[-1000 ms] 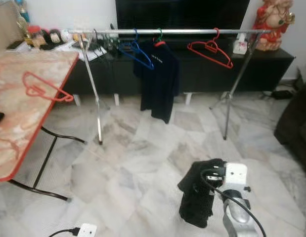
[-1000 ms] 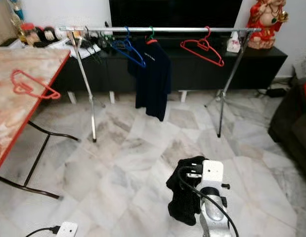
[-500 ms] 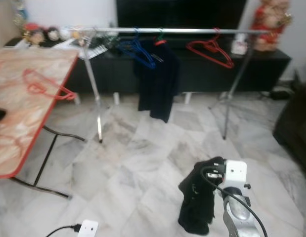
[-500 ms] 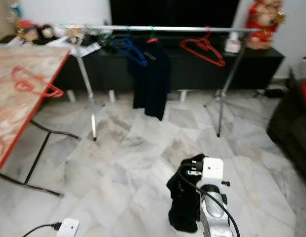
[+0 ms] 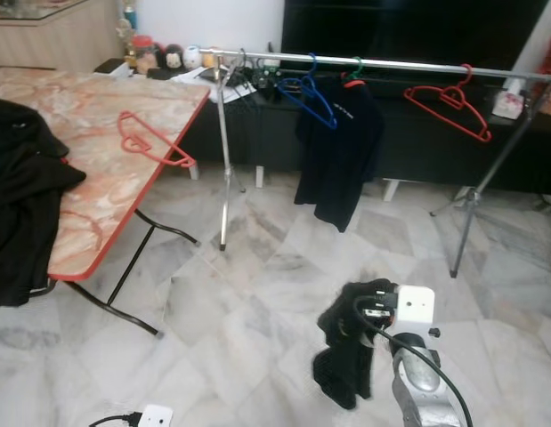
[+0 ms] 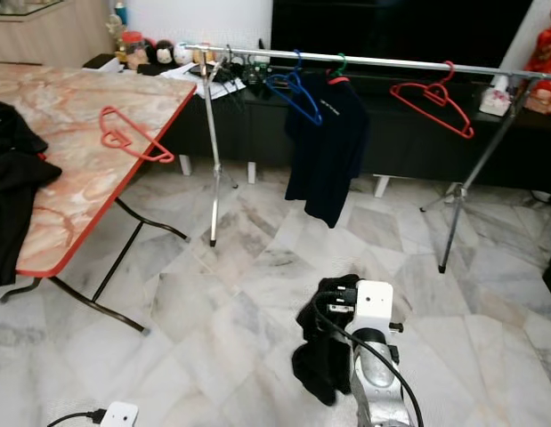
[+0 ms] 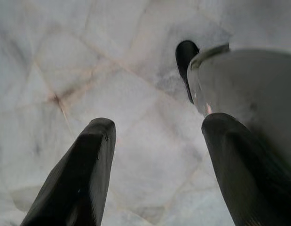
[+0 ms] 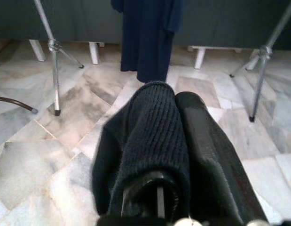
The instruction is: Hang hanger
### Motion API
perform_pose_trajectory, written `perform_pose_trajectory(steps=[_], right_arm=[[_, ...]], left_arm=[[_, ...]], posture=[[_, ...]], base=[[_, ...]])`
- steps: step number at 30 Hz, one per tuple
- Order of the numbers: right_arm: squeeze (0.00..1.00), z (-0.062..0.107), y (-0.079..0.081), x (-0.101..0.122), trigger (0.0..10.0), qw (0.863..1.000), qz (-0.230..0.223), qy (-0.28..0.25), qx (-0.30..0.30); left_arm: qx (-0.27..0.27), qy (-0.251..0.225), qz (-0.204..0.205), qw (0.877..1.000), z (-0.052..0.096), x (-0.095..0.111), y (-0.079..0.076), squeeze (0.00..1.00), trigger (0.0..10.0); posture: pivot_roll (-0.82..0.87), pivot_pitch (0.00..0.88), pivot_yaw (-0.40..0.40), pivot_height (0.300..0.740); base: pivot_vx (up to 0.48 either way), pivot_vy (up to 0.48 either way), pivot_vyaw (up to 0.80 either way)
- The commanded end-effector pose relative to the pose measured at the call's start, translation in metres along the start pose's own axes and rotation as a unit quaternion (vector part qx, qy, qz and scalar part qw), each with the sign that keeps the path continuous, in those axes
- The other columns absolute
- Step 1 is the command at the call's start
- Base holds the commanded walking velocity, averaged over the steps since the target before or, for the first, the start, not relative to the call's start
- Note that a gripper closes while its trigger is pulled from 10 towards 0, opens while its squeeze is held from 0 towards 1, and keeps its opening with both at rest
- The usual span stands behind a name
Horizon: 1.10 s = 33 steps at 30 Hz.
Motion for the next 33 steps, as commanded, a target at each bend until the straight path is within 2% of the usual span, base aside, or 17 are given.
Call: perform_pose_trajectory(steps=[1,20,33], right_arm=[[0.0,-0.0008,-0.0092,-0.0007,10.0,1.0,-0.004,-0.001,-0.014],[0.0,-0.0009,-0.0051,0.0011,10.0,1.0,-0.01,-0.004,-0.014],[0.0,-0.002,-0.0028,0.0052,10.0,1.0,-0.01,-0.01,-0.013]], left_arm=[[-0.005,0.004,-0.006,1.0,-0.0002,-0.0013,-0.0038,0.0,10.0],[-0.005,0.005,-0.034,0.999,-0.0002,0.001,-0.0022,0.0,10.0],[-0.006,0.007,-0.039,0.999,-0.0002,0.0011,-0.0024,0.0,10.0]], posture=[[-0.09,0.0,-0.045,0.74],[-0.1,0.0,-0.038,0.74],[-0.1,0.0,-0.037,0.74]], base=[[0.0,0.0,0.0],[0.0,0.0,0.0],[0.0,-0.277,0.0]])
Point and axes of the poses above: a point about 5 cm out from each wrist's last joint towards the gripper, its own z axis pointing back from the gripper into the wrist, its own x axis along the axis of the wrist's last joint, y = z × x, the point moved 6 cm from there along -z, pointing out of the wrist towards the gripper, and after that the axes turned 14 degrees about z, right-handed, at the moved point
